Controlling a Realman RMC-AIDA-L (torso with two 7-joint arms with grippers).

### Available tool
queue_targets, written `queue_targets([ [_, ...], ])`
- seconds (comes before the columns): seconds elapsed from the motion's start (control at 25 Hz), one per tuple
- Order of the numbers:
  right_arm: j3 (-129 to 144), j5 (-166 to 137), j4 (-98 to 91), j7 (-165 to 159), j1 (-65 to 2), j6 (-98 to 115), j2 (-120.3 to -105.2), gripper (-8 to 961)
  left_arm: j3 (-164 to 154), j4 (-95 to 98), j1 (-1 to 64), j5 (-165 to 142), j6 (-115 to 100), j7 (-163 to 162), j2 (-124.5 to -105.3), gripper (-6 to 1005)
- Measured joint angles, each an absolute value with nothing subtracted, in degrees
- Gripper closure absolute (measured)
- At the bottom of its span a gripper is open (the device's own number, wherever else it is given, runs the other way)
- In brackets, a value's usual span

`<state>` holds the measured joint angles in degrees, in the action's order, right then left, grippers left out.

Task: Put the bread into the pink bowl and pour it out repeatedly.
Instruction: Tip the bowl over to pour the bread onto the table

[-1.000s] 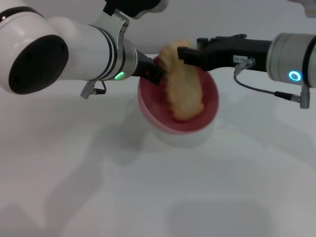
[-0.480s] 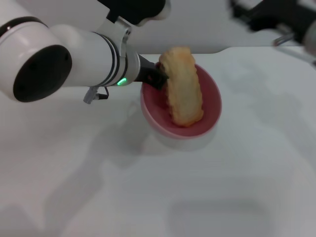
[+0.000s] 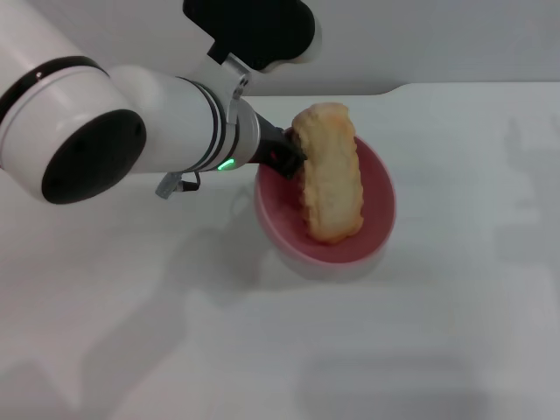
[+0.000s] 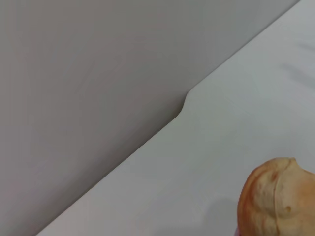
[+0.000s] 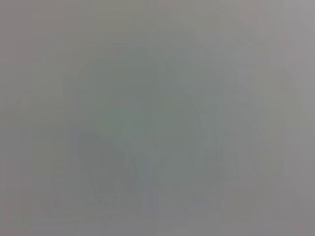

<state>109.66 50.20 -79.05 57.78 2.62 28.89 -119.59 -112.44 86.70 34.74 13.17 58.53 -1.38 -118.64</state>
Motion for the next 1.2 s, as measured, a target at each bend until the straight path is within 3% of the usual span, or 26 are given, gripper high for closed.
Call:
queue_targets([
  [0.48, 117.6, 48.9, -65.5, 41.7, 6.2, 49.9, -119.12, 306, -117.9, 86.4, 34.7, 10.0, 53.2, -0.7, -118.78, 951],
  [1.2, 118.4, 49.0, -62.3, 32.9, 9.0, 50.1, -119.09, 308, -123.9, 75.9, 35.5, 3.2, 35.0, 0.0, -119.01, 950],
])
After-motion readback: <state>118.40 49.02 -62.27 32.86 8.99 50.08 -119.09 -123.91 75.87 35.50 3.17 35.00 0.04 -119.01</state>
